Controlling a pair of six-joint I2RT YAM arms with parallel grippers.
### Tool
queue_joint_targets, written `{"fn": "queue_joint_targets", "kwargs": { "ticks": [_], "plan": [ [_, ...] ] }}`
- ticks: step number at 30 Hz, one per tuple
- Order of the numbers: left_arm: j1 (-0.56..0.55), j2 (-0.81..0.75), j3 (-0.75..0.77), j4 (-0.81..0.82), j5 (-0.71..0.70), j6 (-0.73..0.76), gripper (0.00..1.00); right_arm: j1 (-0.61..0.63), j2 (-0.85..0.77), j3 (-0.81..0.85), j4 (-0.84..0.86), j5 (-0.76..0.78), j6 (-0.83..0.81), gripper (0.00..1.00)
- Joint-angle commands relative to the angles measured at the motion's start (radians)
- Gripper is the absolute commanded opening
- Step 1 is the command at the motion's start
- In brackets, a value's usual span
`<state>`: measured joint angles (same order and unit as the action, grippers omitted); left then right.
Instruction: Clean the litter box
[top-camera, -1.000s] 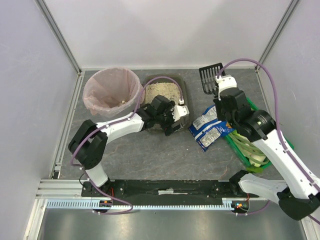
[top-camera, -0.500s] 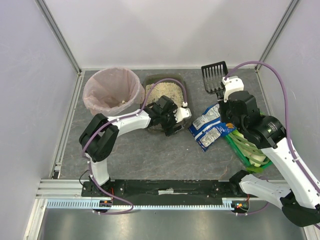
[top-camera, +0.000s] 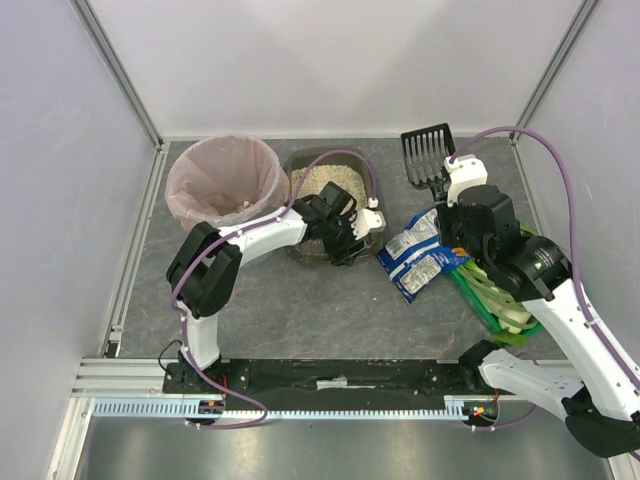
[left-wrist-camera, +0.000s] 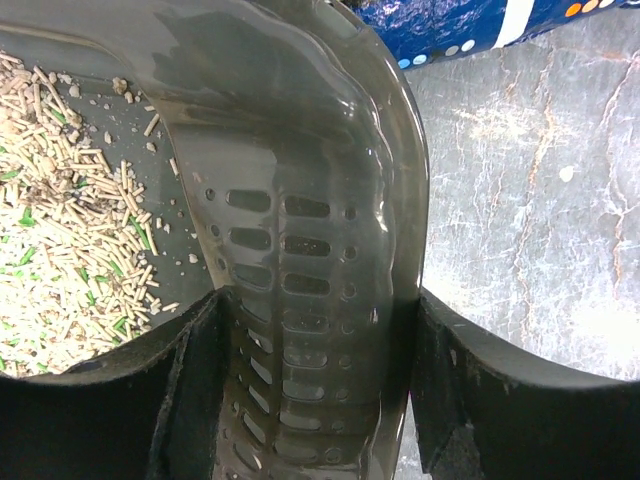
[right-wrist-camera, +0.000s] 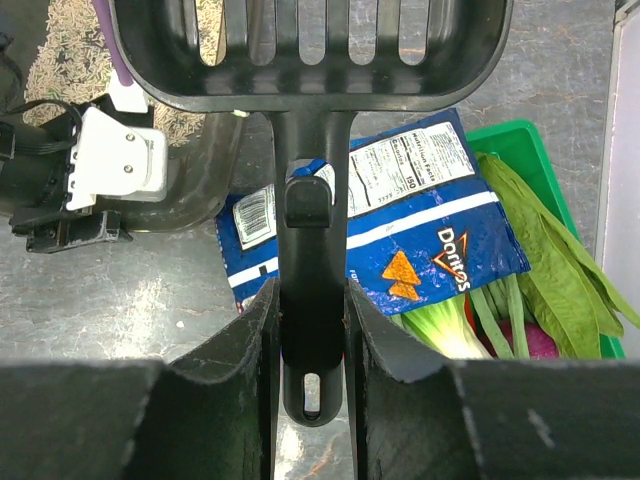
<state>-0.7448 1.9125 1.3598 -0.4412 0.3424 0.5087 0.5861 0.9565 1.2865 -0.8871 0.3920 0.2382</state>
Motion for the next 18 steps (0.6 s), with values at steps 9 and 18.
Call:
{"fn": "queue_joint_targets", "kwargs": {
  "ticks": [9, 18],
  "plan": [
    [0.005, 0.008, 0.172, -0.306, 0.187, -0.134, 0.22, -0.003, -0.041, -0.029, 0.074, -0.013, -0.011, 0.00],
    [0.005, -0.012, 0.326, -0.517, 0.288, -0.168, 0.20, -0.002, -0.042, -0.013, 0.074, -0.004, -0.002, 0.00]
  ]
}}
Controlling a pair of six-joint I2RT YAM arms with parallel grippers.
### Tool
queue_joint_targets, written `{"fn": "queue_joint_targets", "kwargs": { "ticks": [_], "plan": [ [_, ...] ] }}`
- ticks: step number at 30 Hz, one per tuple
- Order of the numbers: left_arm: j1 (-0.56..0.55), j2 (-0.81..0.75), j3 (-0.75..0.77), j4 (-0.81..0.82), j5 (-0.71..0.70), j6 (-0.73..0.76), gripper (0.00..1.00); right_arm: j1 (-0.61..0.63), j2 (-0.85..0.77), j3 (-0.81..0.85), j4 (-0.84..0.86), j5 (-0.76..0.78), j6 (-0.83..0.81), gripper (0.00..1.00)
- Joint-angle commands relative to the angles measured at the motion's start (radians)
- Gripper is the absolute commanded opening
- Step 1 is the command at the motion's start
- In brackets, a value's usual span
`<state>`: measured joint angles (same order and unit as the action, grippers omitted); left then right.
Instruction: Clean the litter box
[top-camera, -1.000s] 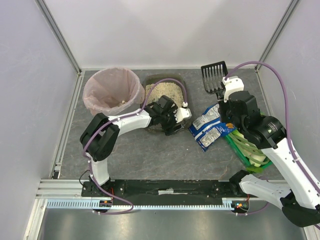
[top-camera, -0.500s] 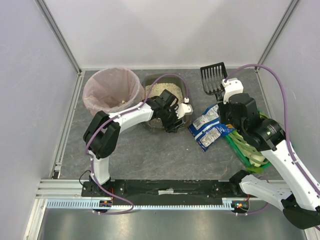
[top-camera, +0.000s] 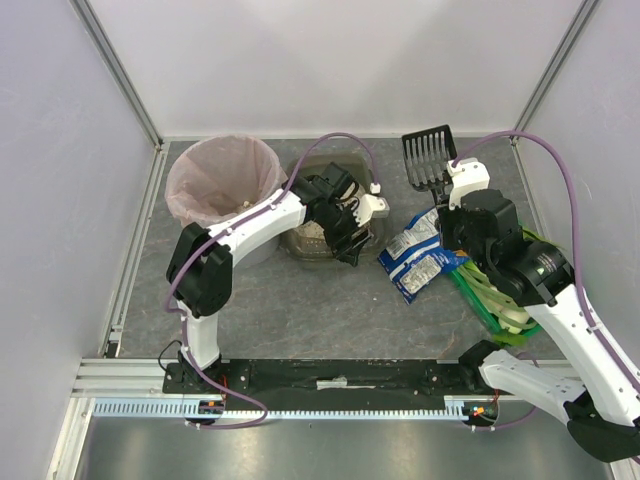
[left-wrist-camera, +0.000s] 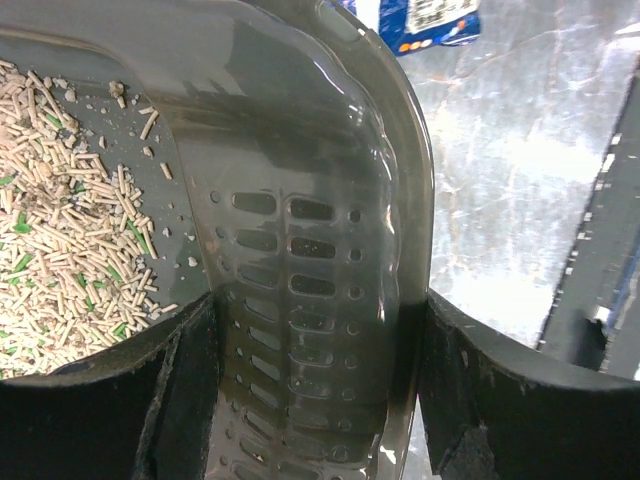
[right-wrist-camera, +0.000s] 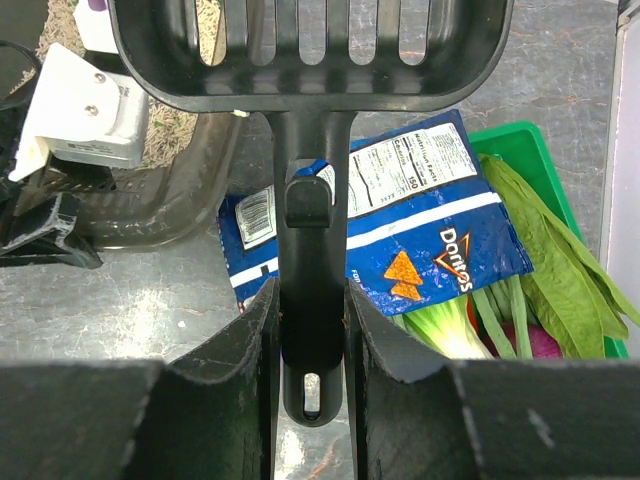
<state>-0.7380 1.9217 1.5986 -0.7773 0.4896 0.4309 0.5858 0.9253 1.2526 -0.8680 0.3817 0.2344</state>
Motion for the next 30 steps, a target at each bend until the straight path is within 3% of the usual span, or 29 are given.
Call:
{"fn": "queue_joint_targets", "kwargs": {
  "ticks": [1, 15, 30],
  "plan": [
    [0.000, -0.020, 0.099, -0.195, 0.145, -0.095, 0.20, -0.003, -0.011, 0.022, 0.055, 0.006, 0.003, 0.00],
    [-0.001, -0.016, 0.291, -0.381, 0.290, -0.123, 0.17, -0.003, -0.013, 0.021, 0.054, 0.000, 0.014, 0.00],
    [0.003, 0.008, 0.259, -0.369, 0.279, -0.127, 0.16, -0.001, -0.011, 0.005, 0.063, -0.009, 0.022, 0.00]
  ]
}}
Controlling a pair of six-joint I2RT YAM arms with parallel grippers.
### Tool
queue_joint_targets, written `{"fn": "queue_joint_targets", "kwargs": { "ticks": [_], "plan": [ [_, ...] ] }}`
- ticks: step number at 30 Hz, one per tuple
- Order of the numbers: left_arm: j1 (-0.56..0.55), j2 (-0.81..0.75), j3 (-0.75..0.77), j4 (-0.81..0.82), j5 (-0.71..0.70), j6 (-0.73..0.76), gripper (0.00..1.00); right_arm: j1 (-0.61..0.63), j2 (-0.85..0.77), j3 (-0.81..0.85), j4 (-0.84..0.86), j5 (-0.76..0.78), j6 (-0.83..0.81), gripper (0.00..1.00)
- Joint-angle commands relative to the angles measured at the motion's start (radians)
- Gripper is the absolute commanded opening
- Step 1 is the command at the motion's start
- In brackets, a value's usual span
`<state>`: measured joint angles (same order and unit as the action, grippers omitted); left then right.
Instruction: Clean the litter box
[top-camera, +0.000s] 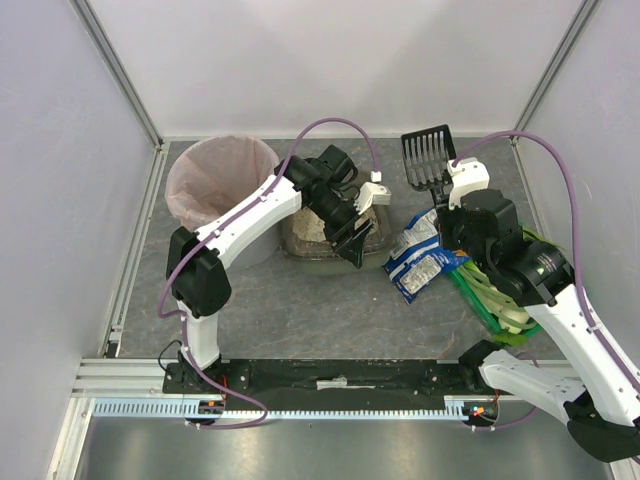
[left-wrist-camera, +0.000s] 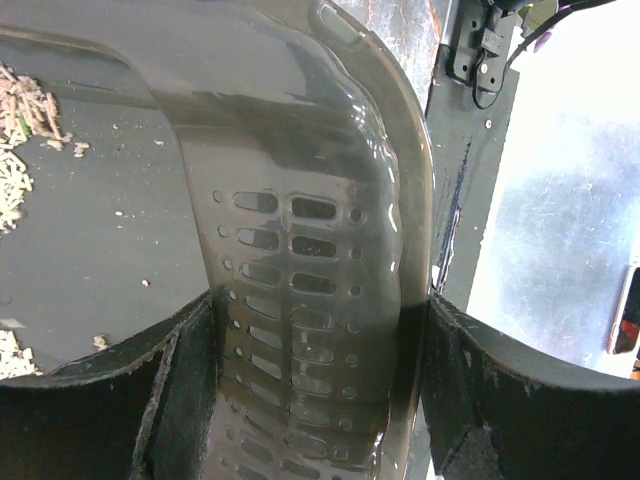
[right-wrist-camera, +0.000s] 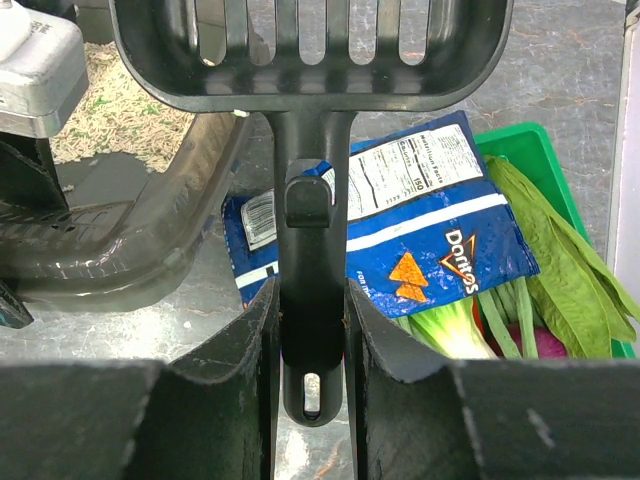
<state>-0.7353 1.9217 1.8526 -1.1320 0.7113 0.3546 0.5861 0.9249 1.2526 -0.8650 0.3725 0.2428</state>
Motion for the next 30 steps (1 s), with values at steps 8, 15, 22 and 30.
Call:
{"fn": "queue_joint_targets", "kwargs": {
  "ticks": [8, 15, 22, 30],
  "plan": [
    [-0.001, -0.052, -0.301, 0.214, -0.101, -0.147, 0.25, -0.003, -0.014, -0.008, 0.061, -0.004, 0.013, 0.00],
    [-0.003, -0.081, -0.443, 0.399, -0.084, -0.200, 0.37, -0.002, -0.008, -0.019, 0.075, -0.018, 0.013, 0.00],
    [-0.042, 0.026, -0.454, 0.423, -0.093, -0.201, 0.49, -0.003, -0.017, -0.059, 0.080, -0.027, 0.024, 0.00],
    [-0.053, 0.049, -0.501, 0.474, -0.141, -0.213, 0.73, -0.003, -0.024, -0.073, 0.075, -0.020, 0.024, 0.00]
  ]
}}
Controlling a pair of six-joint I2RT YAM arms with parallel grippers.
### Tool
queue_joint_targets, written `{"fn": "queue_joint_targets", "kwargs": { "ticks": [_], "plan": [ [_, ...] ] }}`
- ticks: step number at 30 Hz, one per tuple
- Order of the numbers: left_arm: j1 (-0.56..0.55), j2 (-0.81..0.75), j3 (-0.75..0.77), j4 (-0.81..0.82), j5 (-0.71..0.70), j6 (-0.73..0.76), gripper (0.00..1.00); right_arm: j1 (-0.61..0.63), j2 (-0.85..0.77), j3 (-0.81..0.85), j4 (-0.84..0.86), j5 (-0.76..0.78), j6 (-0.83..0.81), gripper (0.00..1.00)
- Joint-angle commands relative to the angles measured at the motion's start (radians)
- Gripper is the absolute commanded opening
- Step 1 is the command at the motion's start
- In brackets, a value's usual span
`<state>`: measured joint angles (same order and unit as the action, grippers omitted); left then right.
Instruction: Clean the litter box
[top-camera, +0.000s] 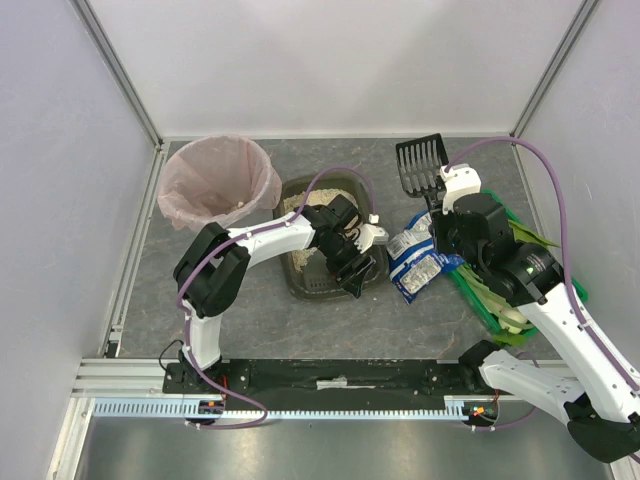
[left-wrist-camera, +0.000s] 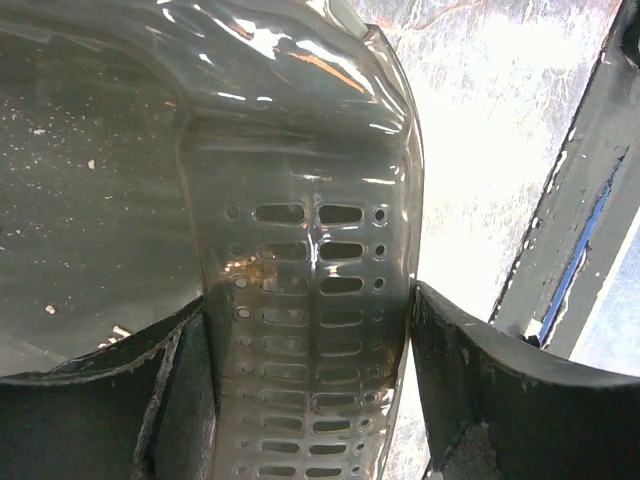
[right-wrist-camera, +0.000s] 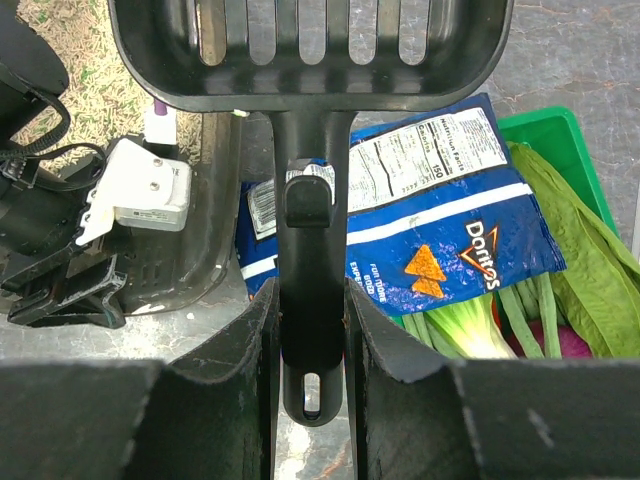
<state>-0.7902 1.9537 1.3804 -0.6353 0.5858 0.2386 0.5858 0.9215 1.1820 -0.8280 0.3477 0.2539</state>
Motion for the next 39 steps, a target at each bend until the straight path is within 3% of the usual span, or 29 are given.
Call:
{"fn": "queue_joint_targets", "kwargs": {
  "ticks": [1, 4, 12, 14, 21, 27, 33, 34, 39],
  "plan": [
    [0.002, 0.019, -0.032, -0.021, -0.015, -0.094, 0.77, -0.003, -0.018, -0.005, 0.040, 0.005, 0.016, 0.00],
    [-0.004, 0.001, -0.043, 0.008, -0.027, -0.099, 0.87, -0.003, -0.021, -0.010, 0.040, 0.002, 0.021, 0.00],
    [-0.009, -0.096, 0.012, 0.085, -0.069, -0.131, 0.92, -0.003, -0.042, -0.050, 0.006, 0.016, 0.027, 0.00],
    [-0.009, -0.107, 0.054, 0.089, -0.070, -0.134, 0.99, -0.003, -0.052, -0.051, -0.005, 0.022, 0.030, 0.00],
    [-0.009, -0.163, 0.160, 0.100, -0.101, -0.104, 0.99, -0.003, -0.081, -0.038, -0.023, 0.020, 0.035, 0.00],
    [-0.007, -0.317, 0.123, 0.175, -0.168, -0.102, 0.99, -0.001, -0.085, -0.016, -0.043, -0.005, 0.018, 0.00],
    [0.064, -0.517, 0.028, 0.268, -0.245, -0.232, 0.99, -0.003, -0.032, -0.019, -0.112, -0.117, -0.028, 0.00],
    [0.084, -0.541, 0.013, 0.282, -0.238, -0.313, 0.99, -0.003, -0.024, -0.025, -0.115, -0.139, -0.030, 0.00],
    [0.259, -0.636, -0.069, 0.355, -0.048, -0.499, 0.99, 0.011, 0.022, -0.047, -0.106, -0.259, -0.025, 0.00]
  ]
}}
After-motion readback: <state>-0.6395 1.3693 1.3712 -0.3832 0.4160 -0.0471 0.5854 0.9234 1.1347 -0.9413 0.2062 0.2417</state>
